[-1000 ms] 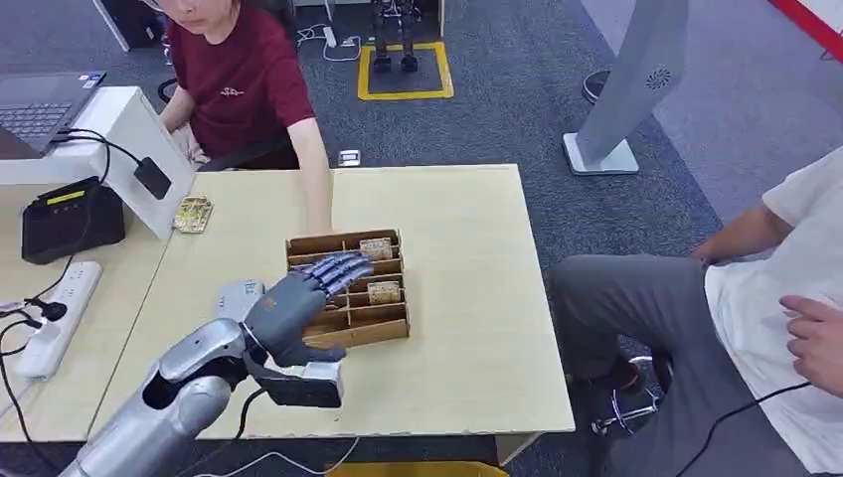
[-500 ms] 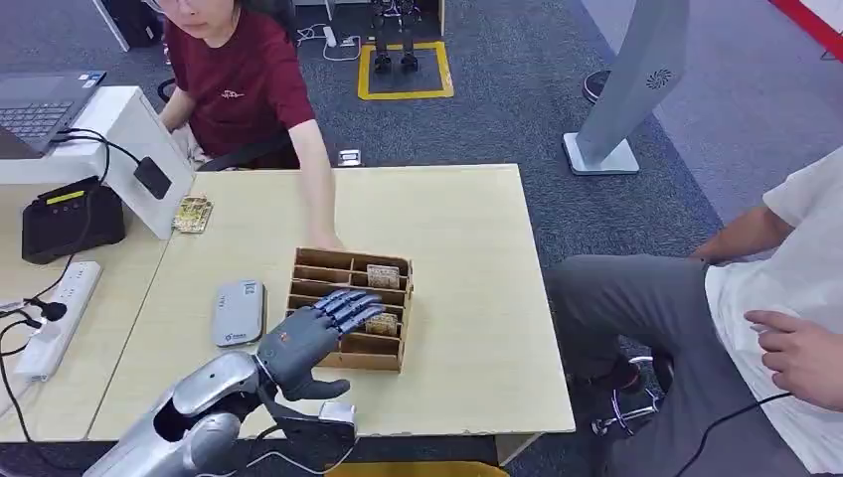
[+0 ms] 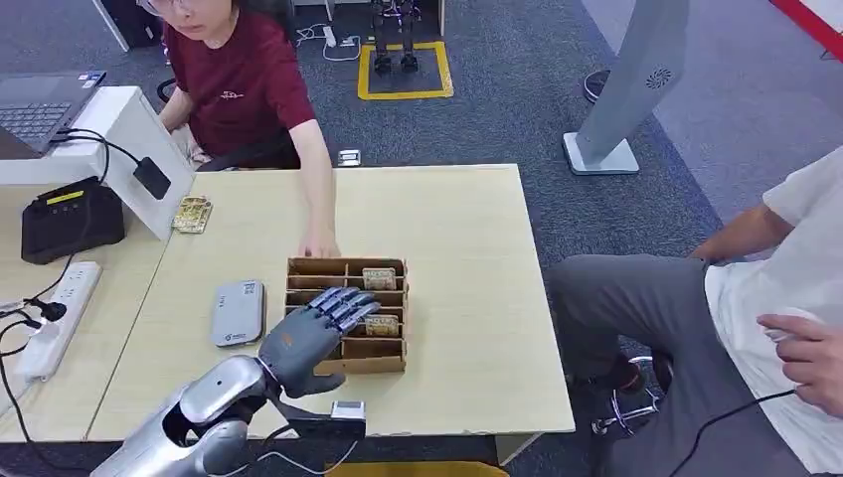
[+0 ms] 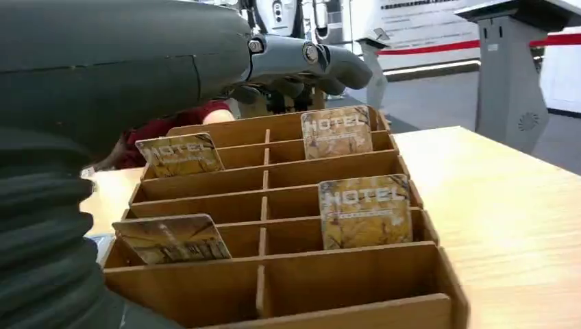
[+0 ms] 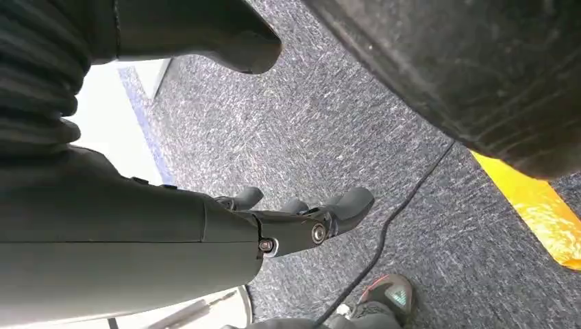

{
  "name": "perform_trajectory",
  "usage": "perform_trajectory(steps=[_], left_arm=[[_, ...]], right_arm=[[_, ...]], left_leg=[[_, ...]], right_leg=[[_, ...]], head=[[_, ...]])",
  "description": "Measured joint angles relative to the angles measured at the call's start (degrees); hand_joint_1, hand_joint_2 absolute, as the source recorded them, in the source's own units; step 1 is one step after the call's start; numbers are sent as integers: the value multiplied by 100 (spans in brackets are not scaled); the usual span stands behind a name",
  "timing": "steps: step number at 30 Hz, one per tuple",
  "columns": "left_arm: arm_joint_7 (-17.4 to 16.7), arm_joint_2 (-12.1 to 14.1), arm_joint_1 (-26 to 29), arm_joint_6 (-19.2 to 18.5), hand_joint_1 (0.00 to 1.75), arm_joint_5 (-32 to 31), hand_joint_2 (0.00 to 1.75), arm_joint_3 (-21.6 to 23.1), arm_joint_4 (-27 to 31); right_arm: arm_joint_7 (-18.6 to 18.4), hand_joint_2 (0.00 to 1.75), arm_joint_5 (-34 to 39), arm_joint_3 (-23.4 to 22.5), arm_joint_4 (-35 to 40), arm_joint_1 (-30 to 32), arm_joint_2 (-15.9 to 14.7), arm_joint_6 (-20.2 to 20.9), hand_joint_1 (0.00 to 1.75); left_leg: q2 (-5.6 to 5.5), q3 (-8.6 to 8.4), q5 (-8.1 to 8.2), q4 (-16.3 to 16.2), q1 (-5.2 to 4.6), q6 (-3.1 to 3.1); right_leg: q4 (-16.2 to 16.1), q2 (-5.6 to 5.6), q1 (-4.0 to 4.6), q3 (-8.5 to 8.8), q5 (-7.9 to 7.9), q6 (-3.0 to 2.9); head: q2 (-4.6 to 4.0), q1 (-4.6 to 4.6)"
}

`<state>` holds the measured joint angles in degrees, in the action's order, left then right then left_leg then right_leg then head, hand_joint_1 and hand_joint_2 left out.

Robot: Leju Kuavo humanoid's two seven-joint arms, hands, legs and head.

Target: Pass the card to the sensor for recognition and then transmit it.

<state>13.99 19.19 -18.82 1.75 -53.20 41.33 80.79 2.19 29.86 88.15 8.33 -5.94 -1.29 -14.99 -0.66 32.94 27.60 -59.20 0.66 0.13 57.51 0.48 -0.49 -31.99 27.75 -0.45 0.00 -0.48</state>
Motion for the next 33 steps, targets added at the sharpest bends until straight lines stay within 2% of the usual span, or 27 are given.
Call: perform_trajectory(steps=[7,10,18,33], left_arm=[[-147,15,-61,162,0,-212,175,0,-105],[-249,107,-137,258,0,-306,175,-4,-97],[-271,271,-185,170,0,-129,175,-157,-24],[-265,297,-199,186,0,-175,175,-262,-24]], right_arm=[[39,175,31,0,0,-13,0,-33,0],[37,175,37,0,0,-17,0,-63,0],[7,175,50,0,-9,21,-8,-65,0],[-7,175,50,0,-37,47,-11,-77,0]], left_leg=[[0,1,0,0,0,0],[0,0,0,0,0,0],[0,0,0,0,0,0],[0,0,0,0,0,0]], right_leg=[[0,0,0,1,0,0],[0,0,0,1,0,0],[0,0,0,1,0,0],[0,0,0,1,0,0]], head=[[0,0],[0,0],[0,0],[0,0]])
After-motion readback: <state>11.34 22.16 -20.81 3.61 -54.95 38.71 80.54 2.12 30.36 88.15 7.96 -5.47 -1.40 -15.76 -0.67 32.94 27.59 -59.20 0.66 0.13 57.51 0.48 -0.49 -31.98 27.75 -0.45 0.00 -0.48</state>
